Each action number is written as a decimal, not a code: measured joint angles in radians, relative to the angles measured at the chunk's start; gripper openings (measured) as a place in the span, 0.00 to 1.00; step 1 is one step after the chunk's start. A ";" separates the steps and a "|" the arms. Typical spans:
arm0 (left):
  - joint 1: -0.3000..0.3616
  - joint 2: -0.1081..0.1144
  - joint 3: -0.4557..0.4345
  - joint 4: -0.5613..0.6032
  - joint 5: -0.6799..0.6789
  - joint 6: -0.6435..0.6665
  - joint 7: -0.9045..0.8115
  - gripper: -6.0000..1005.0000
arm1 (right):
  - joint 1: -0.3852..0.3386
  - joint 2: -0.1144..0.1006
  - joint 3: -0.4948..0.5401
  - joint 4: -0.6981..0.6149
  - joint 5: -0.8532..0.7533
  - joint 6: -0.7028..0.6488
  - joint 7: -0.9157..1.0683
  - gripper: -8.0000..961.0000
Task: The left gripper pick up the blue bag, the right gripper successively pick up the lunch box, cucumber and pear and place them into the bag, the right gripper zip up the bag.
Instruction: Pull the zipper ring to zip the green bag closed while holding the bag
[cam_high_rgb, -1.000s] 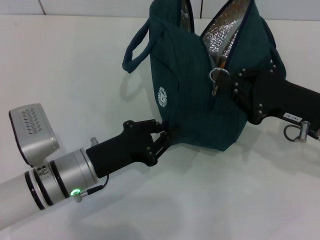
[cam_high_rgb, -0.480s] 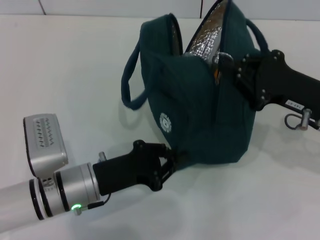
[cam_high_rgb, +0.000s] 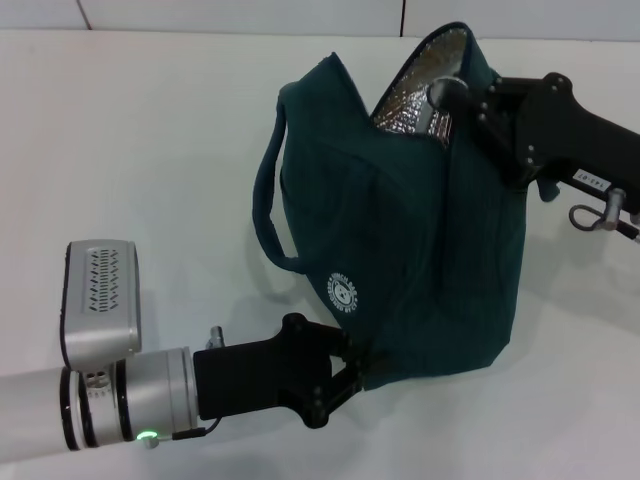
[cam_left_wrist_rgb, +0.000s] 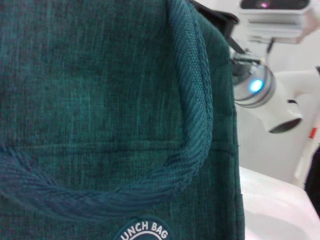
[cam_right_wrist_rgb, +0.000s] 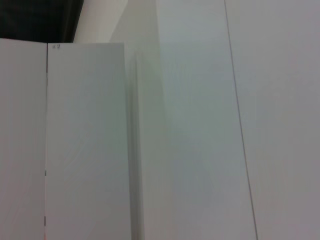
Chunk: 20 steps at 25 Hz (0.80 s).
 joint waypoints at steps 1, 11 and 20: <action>0.003 0.000 0.003 0.009 0.007 0.004 -0.009 0.06 | 0.003 -0.001 0.000 0.000 0.001 0.000 0.008 0.08; 0.065 0.006 -0.015 0.073 -0.008 0.020 -0.026 0.06 | 0.007 -0.002 0.002 -0.014 0.004 -0.055 0.042 0.08; 0.146 0.005 -0.022 0.119 -0.122 0.009 -0.045 0.09 | 0.011 0.000 -0.008 -0.014 -0.005 -0.108 0.039 0.09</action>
